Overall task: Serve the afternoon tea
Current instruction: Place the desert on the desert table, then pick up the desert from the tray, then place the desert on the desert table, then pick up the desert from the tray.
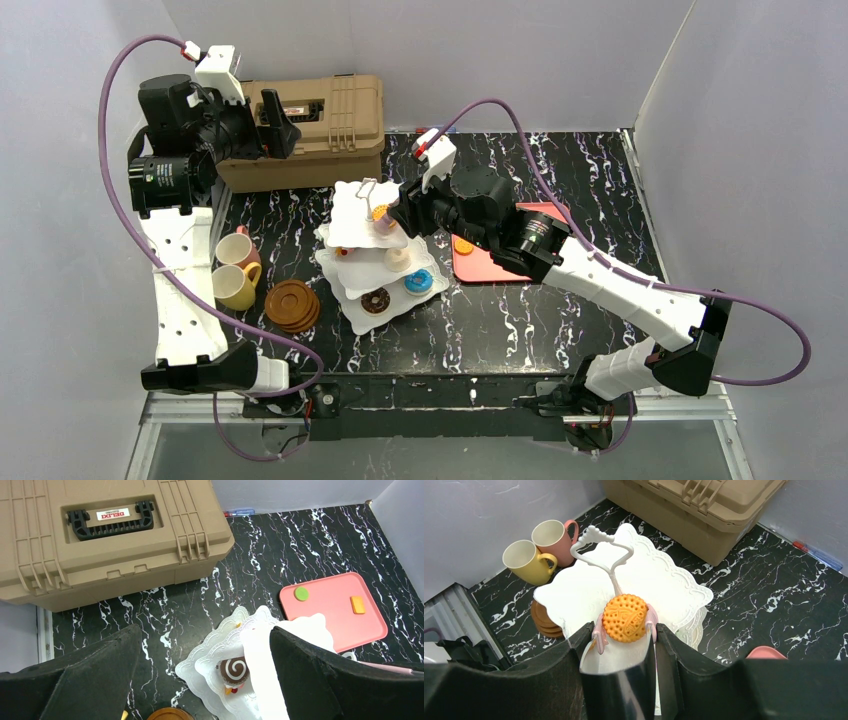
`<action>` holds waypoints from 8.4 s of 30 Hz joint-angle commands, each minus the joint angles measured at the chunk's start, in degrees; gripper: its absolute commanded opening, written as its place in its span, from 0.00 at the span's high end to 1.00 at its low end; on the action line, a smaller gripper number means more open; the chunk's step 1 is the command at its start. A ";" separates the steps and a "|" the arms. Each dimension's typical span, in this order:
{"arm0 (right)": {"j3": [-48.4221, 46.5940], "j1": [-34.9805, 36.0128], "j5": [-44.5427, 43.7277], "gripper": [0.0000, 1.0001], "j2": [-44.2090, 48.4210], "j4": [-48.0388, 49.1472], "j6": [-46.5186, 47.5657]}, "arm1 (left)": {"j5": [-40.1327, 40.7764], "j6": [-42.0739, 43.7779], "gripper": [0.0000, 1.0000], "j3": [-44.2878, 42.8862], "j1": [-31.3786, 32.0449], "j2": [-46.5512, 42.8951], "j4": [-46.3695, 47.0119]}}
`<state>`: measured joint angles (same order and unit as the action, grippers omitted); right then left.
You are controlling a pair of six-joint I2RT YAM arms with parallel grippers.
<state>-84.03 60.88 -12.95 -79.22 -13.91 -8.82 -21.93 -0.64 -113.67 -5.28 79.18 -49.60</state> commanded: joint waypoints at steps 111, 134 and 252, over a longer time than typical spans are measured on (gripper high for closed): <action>25.02 -35.22 3.92 0.41 -21.16 28.00 2.39 | -1.62 3.01 0.02 0.20 -0.55 -2.26 1.70; 6.91 -27.02 6.13 0.75 -2.94 12.59 3.93 | -2.30 2.23 0.02 1.54 -0.86 -2.45 2.58; 36.66 -27.31 5.63 0.33 -6.95 23.34 -1.90 | -2.41 1.96 0.02 2.09 -0.83 -2.24 3.20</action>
<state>-47.11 33.76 -6.94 -84.77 6.57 -11.62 -23.83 0.89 -111.92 -5.85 77.49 -46.72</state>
